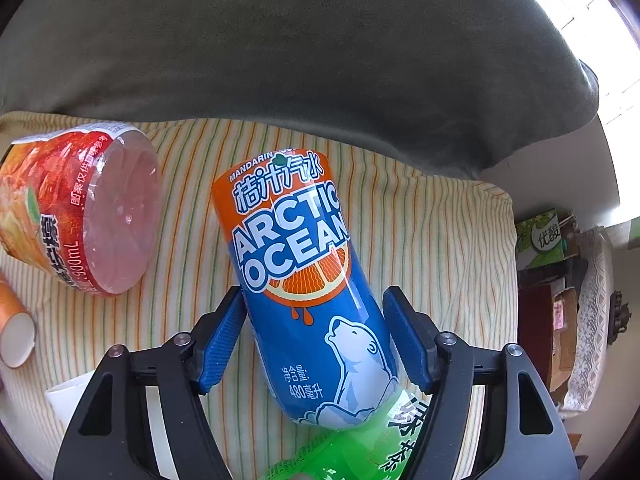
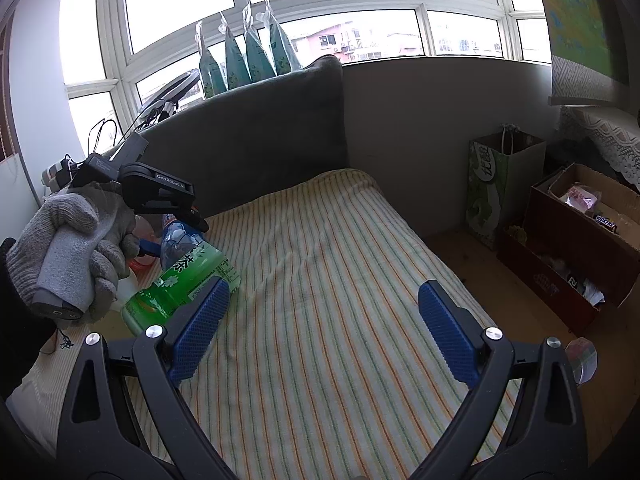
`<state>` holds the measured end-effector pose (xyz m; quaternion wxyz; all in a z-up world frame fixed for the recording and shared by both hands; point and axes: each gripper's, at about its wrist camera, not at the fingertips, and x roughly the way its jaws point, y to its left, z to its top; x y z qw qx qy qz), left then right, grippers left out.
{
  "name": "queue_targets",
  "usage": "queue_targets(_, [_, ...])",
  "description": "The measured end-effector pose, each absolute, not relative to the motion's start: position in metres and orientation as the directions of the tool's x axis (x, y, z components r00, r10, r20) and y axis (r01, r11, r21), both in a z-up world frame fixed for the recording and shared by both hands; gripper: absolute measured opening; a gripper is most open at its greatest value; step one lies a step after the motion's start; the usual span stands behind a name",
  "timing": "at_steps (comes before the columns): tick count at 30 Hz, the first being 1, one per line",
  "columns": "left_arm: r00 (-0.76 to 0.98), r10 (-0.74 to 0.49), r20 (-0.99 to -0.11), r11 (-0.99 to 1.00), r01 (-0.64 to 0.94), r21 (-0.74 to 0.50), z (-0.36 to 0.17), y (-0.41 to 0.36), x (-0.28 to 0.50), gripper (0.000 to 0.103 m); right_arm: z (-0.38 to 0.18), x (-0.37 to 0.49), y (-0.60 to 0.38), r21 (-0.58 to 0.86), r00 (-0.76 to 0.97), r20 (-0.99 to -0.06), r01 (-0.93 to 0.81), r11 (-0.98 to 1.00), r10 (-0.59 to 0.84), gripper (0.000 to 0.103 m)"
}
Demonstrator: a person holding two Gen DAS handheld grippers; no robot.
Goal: Flip cup upright
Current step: 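Close the left gripper around the middle of the blue bottle, then lift the blue bottle off the bedspread with the left gripper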
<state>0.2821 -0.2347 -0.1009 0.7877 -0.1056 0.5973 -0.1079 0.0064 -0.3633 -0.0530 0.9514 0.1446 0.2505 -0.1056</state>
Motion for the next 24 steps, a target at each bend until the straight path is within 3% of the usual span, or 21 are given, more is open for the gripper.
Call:
queue_targets(10, [0.231, -0.305, -0.924, 0.952, 0.04, -0.304, -0.107, -0.228, 0.292, 0.068, -0.049, 0.003, -0.36, 0.215, 0.855, -0.5, 0.277, 0.936, -0.138, 0.097])
queue_targets(24, [0.288, -0.327, -0.9, 0.945, 0.101, -0.311, -0.073, -0.206, 0.287, 0.064, -0.05, 0.002, -0.361, 0.21, 0.854, -0.5, 0.281, 0.937, -0.144, 0.097])
